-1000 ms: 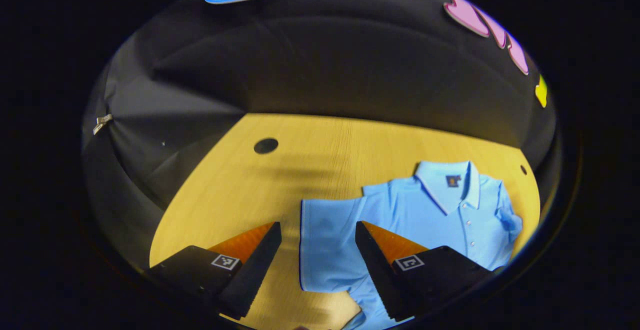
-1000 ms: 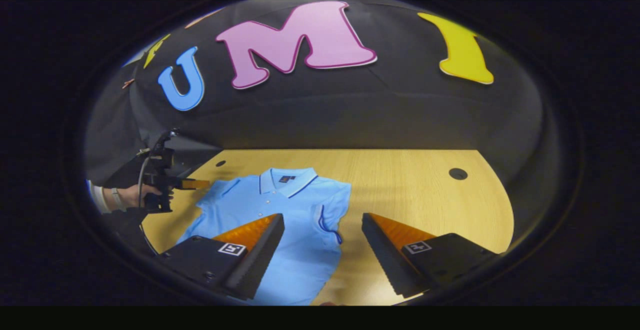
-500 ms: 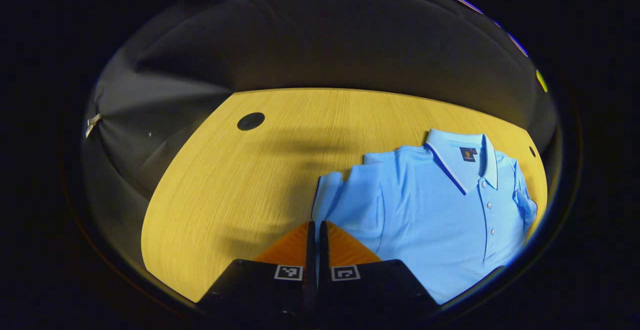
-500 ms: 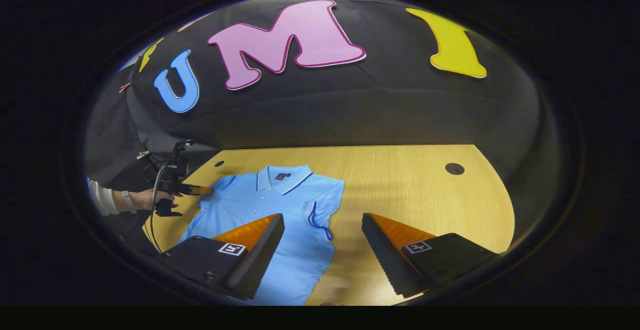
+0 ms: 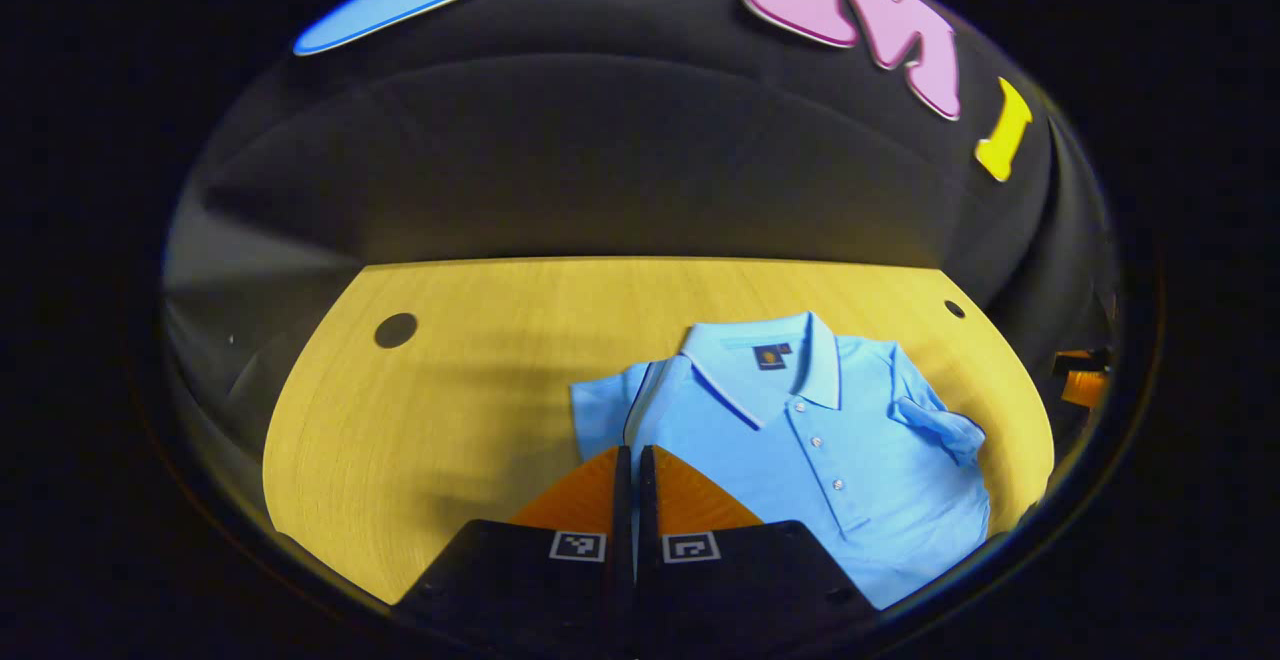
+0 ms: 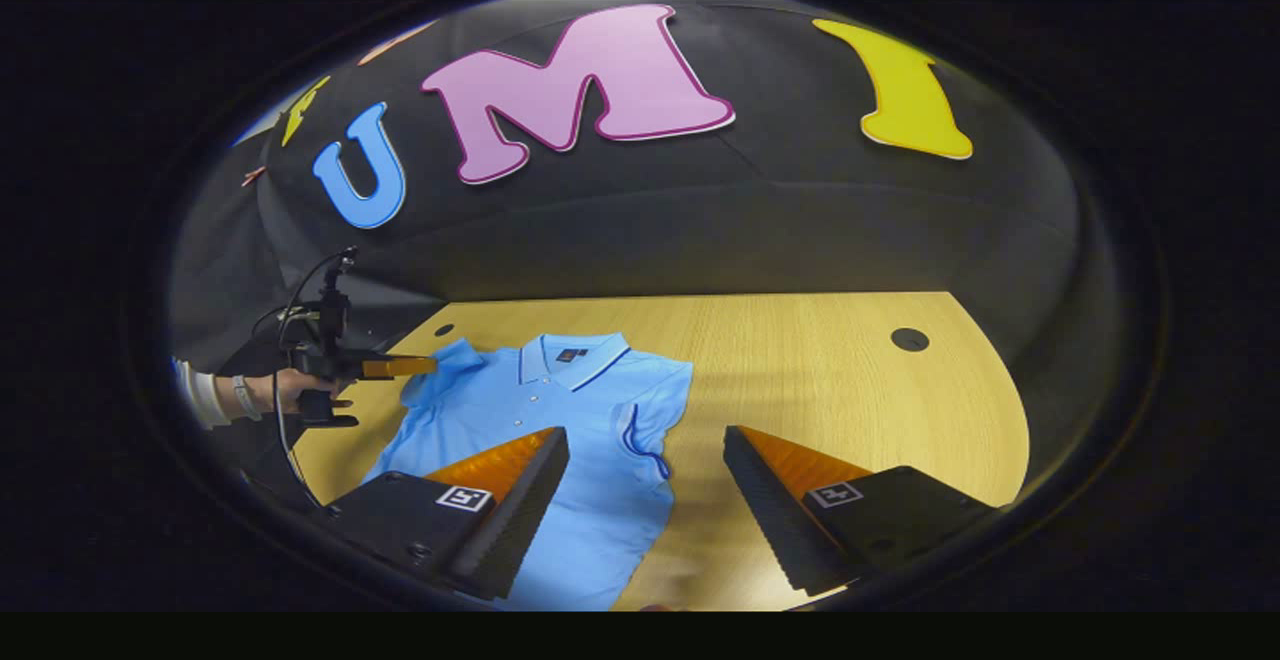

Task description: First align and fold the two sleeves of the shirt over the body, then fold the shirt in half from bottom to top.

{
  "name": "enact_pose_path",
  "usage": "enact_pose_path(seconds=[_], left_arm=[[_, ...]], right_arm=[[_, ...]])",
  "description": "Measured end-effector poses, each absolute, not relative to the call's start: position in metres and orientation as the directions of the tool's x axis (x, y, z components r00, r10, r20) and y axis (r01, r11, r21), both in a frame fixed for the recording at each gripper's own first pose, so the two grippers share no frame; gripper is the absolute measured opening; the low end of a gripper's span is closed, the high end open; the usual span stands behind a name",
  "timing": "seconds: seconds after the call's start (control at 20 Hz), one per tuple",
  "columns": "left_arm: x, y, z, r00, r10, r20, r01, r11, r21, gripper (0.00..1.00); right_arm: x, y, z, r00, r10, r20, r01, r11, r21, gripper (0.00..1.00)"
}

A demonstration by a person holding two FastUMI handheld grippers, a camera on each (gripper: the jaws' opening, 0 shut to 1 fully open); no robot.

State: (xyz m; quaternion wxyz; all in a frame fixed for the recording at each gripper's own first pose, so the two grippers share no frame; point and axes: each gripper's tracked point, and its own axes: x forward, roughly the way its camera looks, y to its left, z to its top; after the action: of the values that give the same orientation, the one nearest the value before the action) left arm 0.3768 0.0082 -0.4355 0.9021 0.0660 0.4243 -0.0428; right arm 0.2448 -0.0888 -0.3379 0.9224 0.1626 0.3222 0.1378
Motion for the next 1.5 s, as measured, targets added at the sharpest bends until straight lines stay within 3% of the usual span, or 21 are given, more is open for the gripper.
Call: enact_pose_path(seconds=[0.1,0.2,0.3,0.55,0.7,0.85,1.15,1.5], left_arm=[[0.359,0.003,-0.462,0.541,-0.022,-0.841,0.126,0.99,0.055,0.13],[0.334,0.009,-0.484,0.434,0.023,-0.9,0.099,0.992,0.074,0.5],[0.334,0.014,-0.493,0.45,0.068,-0.89,0.11,0.985,0.132,0.86],[0.318,0.002,-0.426,0.535,-0.013,-0.845,0.125,0.99,0.064,0.9],[0.263,0.004,-0.385,0.525,-0.098,-0.845,0.13,0.991,-0.034,0.9],[0.188,0.024,-0.362,0.517,-0.119,-0.848,0.109,0.991,-0.072,0.9],[0.033,0.051,-0.388,0.399,-0.102,-0.911,0.057,0.995,-0.086,0.94],[-0.015,0.034,-0.424,0.318,-0.139,-0.938,0.036,0.99,-0.134,0.94]], right_arm=[[0.241,-0.086,-0.339,0.753,0.36,-0.552,-0.156,0.911,0.381,0.98],[0.235,-0.084,-0.342,0.749,0.362,-0.555,-0.157,0.911,0.381,0.98],[0.229,-0.081,-0.344,0.749,0.359,-0.557,-0.153,0.911,0.382,0.98],[0.205,-0.086,-0.328,0.768,0.321,-0.555,-0.128,0.925,0.358,0.98],[0.175,-0.087,-0.325,0.758,0.318,-0.57,-0.093,0.917,0.389,0.98],[0.135,-0.086,-0.33,0.737,0.314,-0.598,-0.057,0.911,0.409,0.98],[0.045,-0.077,-0.369,0.649,0.322,-0.689,-0.027,0.915,0.402,0.98],[-0.028,-0.06,-0.42,0.522,0.37,-0.769,0.089,0.873,0.48,0.98]])
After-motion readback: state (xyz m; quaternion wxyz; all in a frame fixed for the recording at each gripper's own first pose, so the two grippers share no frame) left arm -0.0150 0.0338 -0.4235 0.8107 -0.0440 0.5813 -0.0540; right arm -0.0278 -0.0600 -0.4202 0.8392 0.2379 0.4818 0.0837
